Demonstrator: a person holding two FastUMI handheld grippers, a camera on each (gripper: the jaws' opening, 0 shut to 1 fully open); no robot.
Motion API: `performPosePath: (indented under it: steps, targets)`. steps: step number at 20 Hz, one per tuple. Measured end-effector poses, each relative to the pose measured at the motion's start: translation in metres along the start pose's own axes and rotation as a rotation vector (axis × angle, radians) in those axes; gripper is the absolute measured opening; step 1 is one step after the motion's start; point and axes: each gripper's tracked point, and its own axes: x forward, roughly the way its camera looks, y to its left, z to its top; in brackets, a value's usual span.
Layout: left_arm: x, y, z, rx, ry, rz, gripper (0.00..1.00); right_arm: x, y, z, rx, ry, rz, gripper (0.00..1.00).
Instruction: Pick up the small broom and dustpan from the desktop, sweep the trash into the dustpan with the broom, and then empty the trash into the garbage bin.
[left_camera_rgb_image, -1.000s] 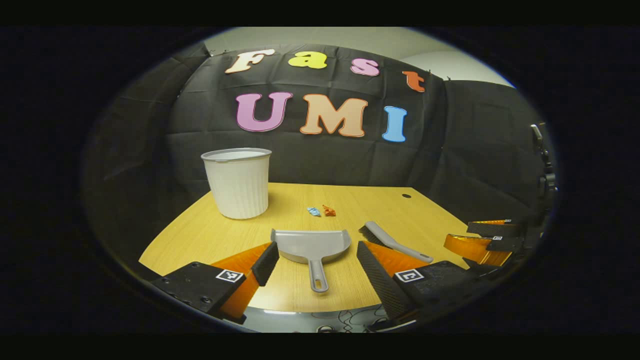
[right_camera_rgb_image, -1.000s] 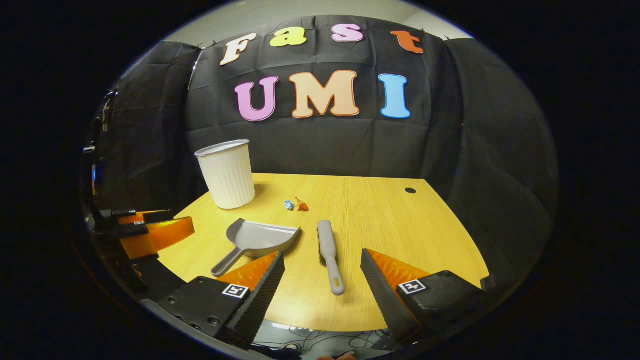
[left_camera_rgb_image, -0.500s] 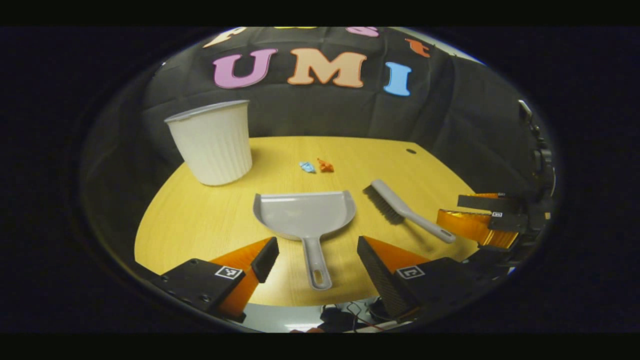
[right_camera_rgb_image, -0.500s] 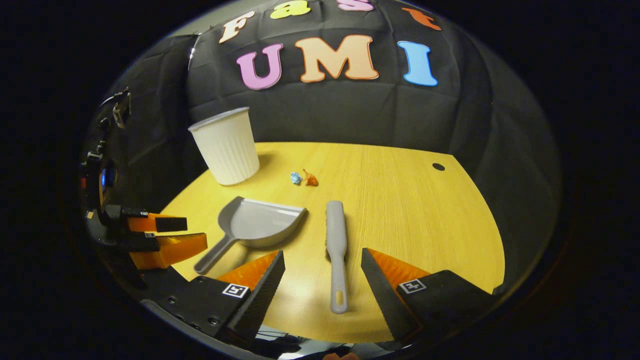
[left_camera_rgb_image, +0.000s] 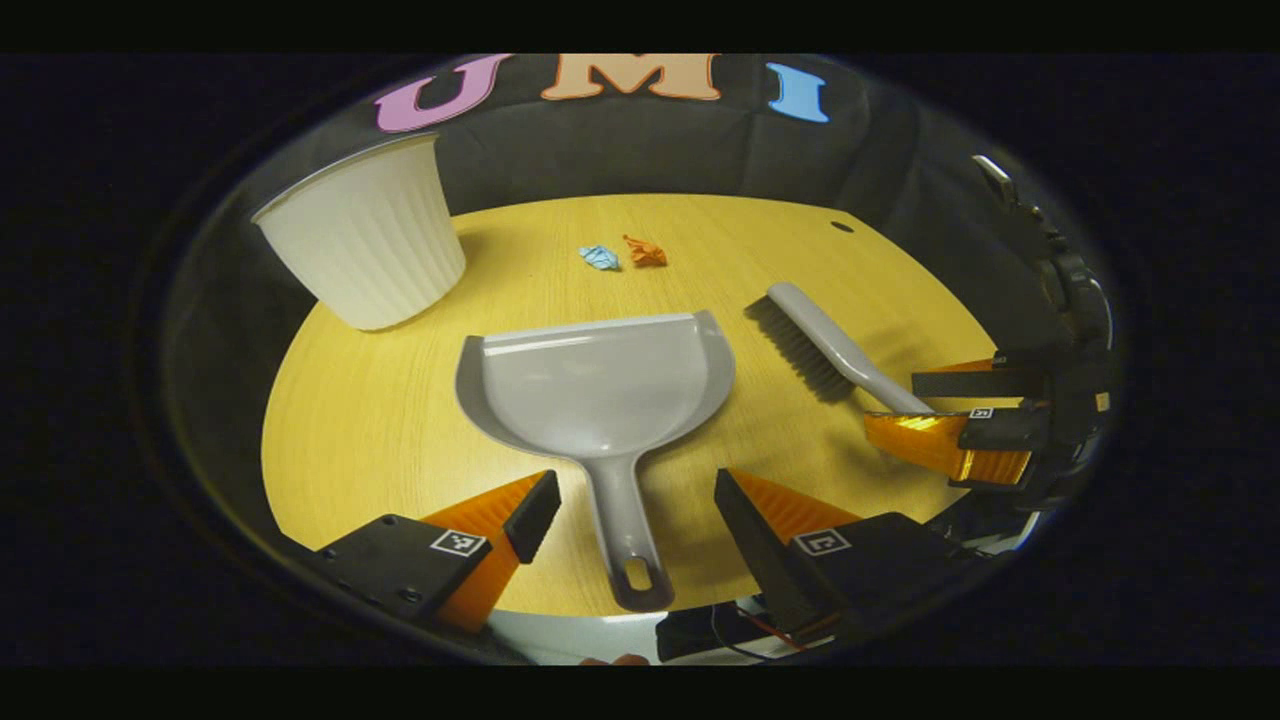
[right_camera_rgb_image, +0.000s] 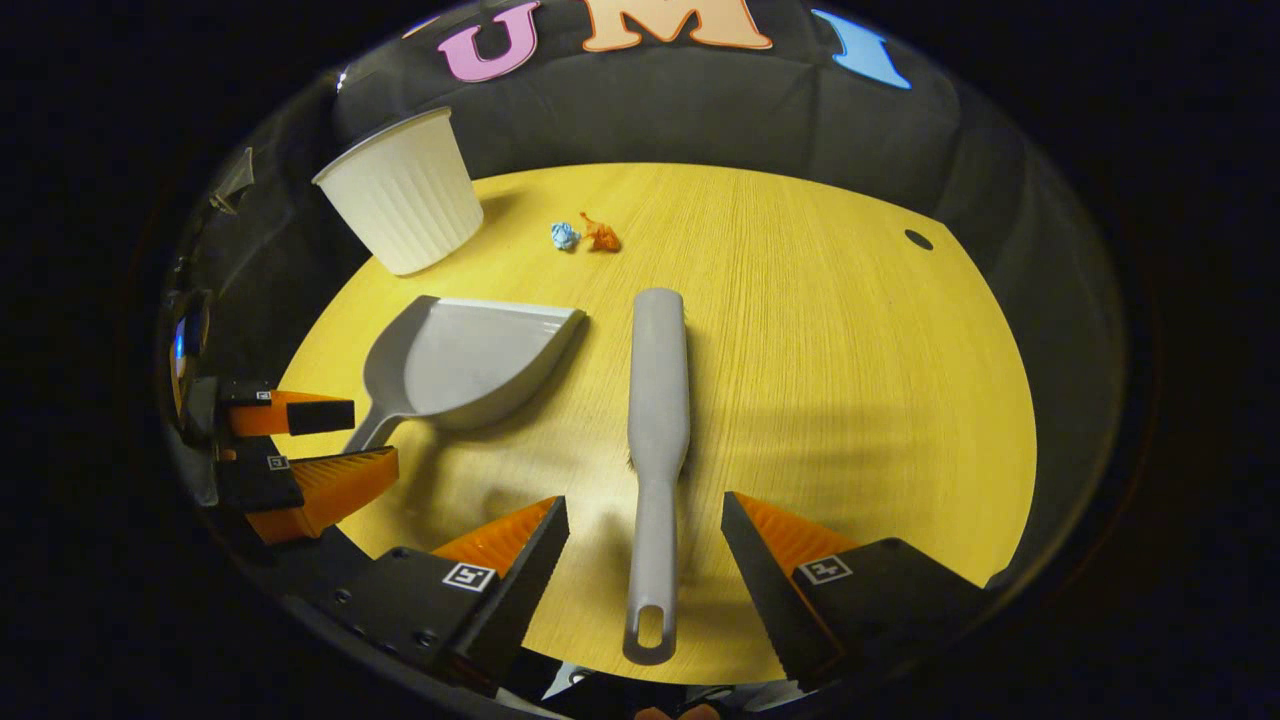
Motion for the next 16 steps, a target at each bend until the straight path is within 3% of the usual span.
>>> performPosePath:
  steps: [2,3,5,6,7,8,9,12,14,15,16]
  targets:
    - [0.011,0.001,-0.006,-0.010,0.026,0.003,0.95,0.007,-0.001,-0.003,-0.006,0.013,-0.004,0.93]
    - [0.018,0.002,-0.009,-0.012,0.038,0.007,0.95,0.009,-0.001,-0.004,-0.009,0.023,-0.004,0.88]
    - [0.026,0.004,-0.014,-0.014,0.062,0.018,0.95,0.015,-0.001,-0.006,-0.013,0.039,-0.007,0.93]
    - [0.029,0.006,-0.016,-0.016,0.076,0.021,0.95,0.018,-0.002,-0.006,-0.015,0.047,-0.013,0.88]
    - [0.034,0.006,-0.019,-0.021,0.090,0.021,0.95,0.024,-0.002,-0.009,-0.016,0.057,-0.016,0.93]
    - [0.038,0.006,-0.021,-0.028,0.101,0.016,0.95,0.027,-0.003,-0.011,-0.018,0.069,-0.019,0.88]
    - [0.042,0.007,-0.023,-0.035,0.112,0.014,0.95,0.029,-0.004,-0.013,-0.019,0.078,-0.023,0.93]
    - [0.052,0.011,-0.026,-0.046,0.132,0.015,0.95,0.036,-0.005,-0.013,-0.022,0.089,-0.024,0.89]
    - [0.054,0.013,-0.029,-0.053,0.149,0.023,0.95,0.039,-0.005,-0.010,-0.009,0.083,-0.024,0.92]
    - [0.056,0.017,-0.028,-0.037,0.147,0.035,0.94,0.041,-0.004,-0.009,0.001,0.081,-0.020,0.89]
    - [0.058,0.021,-0.026,-0.027,0.149,0.046,0.83,0.043,-0.003,-0.007,0.012,0.079,-0.014,0.77]
